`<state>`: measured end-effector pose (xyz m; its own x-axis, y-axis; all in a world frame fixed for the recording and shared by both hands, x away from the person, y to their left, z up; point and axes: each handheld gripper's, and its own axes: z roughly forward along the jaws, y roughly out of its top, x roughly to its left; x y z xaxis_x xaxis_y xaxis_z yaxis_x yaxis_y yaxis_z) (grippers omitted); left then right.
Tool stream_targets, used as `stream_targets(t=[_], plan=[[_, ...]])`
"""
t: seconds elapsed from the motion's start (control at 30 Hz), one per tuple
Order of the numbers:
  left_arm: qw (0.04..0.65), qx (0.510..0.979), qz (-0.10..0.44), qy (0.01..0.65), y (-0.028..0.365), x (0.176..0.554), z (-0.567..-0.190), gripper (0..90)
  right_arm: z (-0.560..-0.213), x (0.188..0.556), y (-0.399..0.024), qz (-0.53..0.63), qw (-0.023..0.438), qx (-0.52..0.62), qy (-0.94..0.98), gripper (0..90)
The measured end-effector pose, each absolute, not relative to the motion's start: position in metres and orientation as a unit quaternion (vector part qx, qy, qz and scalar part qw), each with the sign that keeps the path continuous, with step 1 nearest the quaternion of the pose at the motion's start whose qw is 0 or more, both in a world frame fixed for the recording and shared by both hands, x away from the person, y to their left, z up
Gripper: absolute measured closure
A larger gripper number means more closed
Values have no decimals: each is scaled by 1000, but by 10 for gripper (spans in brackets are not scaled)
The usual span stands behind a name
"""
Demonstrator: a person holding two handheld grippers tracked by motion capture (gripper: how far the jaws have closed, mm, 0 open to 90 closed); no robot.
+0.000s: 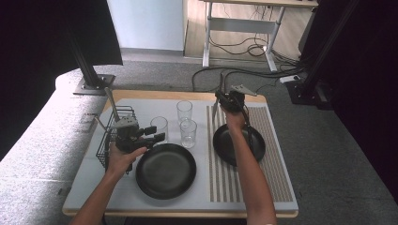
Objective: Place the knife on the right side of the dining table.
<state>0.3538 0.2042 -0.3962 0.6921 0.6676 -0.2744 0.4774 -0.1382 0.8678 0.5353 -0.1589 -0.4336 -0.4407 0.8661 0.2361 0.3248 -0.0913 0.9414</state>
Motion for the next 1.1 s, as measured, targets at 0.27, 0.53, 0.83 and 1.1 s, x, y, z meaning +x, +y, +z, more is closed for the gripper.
stream_targets(t=[0.27, 0.53, 0.83, 1.1], plan=[[536, 748, 87, 382, 205, 351, -399, 441, -444, 540, -158, 563, 237, 478, 631, 832], [537, 748, 87, 381, 205, 350, -399, 442, -451, 537, -158, 560, 235, 478, 634, 831], [537, 748, 86, 380, 205, 350, -400, 442, -454, 541, -158, 569, 246, 478, 622, 831], [538, 748, 84, 380, 205, 350, -401, 441, -453, 539, -157, 564, 244, 472, 632, 828]])
